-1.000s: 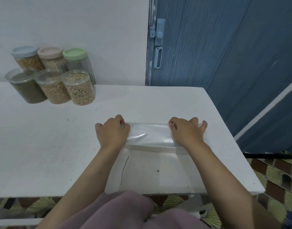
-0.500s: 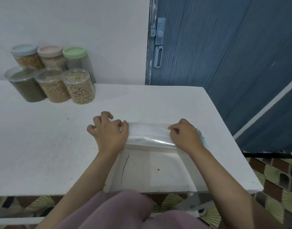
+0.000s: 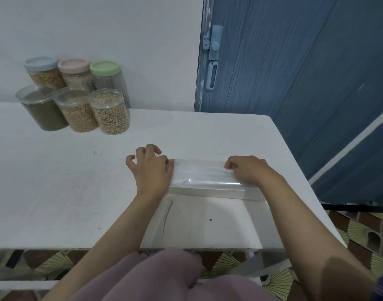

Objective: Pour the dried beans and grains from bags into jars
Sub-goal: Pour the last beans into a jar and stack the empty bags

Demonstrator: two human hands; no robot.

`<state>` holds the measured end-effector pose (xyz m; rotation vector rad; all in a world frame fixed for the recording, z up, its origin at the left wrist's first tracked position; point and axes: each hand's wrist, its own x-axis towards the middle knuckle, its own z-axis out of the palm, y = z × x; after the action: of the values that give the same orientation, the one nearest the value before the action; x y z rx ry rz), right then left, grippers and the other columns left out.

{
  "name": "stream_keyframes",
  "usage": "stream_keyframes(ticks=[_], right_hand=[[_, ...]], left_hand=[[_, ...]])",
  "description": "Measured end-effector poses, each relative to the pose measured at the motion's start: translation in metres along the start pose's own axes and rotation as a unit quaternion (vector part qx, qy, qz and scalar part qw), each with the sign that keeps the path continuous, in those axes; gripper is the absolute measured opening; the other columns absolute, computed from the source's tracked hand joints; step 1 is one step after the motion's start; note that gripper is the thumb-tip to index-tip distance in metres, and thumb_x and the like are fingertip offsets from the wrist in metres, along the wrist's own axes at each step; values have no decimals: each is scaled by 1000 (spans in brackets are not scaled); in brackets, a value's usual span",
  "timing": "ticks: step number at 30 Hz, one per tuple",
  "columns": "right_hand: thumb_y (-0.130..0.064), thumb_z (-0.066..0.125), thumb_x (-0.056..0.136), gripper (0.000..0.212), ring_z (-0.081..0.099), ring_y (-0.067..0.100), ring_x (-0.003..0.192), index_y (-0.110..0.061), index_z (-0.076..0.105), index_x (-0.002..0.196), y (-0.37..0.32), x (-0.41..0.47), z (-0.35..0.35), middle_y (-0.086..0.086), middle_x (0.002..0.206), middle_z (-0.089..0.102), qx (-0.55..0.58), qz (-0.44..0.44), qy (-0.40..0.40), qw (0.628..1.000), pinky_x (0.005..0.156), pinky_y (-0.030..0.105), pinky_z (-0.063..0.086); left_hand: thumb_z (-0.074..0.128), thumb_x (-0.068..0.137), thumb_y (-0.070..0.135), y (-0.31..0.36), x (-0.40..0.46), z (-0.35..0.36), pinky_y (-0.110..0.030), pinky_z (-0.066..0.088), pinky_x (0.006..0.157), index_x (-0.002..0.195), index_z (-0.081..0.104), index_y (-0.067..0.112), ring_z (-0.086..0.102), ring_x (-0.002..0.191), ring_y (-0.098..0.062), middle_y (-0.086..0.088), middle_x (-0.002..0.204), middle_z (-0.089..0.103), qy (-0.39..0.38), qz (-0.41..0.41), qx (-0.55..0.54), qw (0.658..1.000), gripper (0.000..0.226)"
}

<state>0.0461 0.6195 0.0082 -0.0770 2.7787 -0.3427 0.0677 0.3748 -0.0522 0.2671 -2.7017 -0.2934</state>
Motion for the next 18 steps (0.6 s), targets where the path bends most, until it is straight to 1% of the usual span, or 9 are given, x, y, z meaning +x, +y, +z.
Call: stream_keyframes(ticks=[1,3,5,7,10,11,13,15,18], right_hand=[[-4,32,89,48,49,15,103,-35,59,114,1,-1,4,-13,117,60,-11,-6,20,1000,102,33,27],[-5,36,90,44,56,15,102,-35,62,111,4,-2,15,-14,111,64,-14,-17,93,995,97,32,29],[-7,40,91,38,61,19,99,-31,65,107,8,-3,26,-10,103,69,22,-22,165,986,94,32,35],[-10,48,91,27,62,23,95,-26,65,106,11,-4,31,-3,96,71,51,-26,230,971,92,34,41],[-18,54,92,17,55,25,100,-21,69,100,13,-8,32,-2,91,69,-5,0,340,941,99,37,29],[-22,52,94,18,52,27,103,-21,70,99,15,-10,32,-1,95,68,-9,22,352,936,97,39,27],[-26,45,98,24,48,30,105,-21,69,102,23,-14,34,1,105,64,13,58,333,941,89,39,29],[-25,38,101,30,48,31,102,-19,67,105,31,-16,41,3,110,63,42,44,316,947,82,36,32],[-19,37,103,32,43,26,99,-14,67,111,30,-19,45,7,110,61,88,37,300,949,75,34,36]], left_hand=[[61,91,27,0,0,0,-41,22,89,79,75,20,49,106,-26,2,108,58,20,31,-13,999,20],[64,89,19,0,0,1,-36,30,77,82,75,15,59,90,-30,-3,97,65,39,100,-58,993,13],[54,94,24,3,-2,1,-34,36,72,86,75,13,62,81,-30,-4,89,68,24,139,-92,986,25],[40,95,33,11,-8,0,-32,39,71,88,75,14,62,81,-27,-2,88,69,13,145,-118,982,40],[37,93,42,24,-18,3,-32,40,74,92,74,16,60,85,-23,1,91,67,-4,146,-151,978,45],[37,92,45,26,-19,5,-33,42,75,95,74,18,60,87,-23,2,94,66,-13,144,-149,978,45],[36,91,48,28,-21,10,-36,44,78,99,72,21,59,91,-22,4,99,65,-20,141,-135,981,46],[36,91,47,27,-22,13,-37,43,80,100,72,21,59,92,-22,4,100,65,-20,143,-116,983,45],[34,91,45,29,-23,15,-37,42,79,97,71,21,59,88,-23,4,96,64,-21,143,-83,986,44]])
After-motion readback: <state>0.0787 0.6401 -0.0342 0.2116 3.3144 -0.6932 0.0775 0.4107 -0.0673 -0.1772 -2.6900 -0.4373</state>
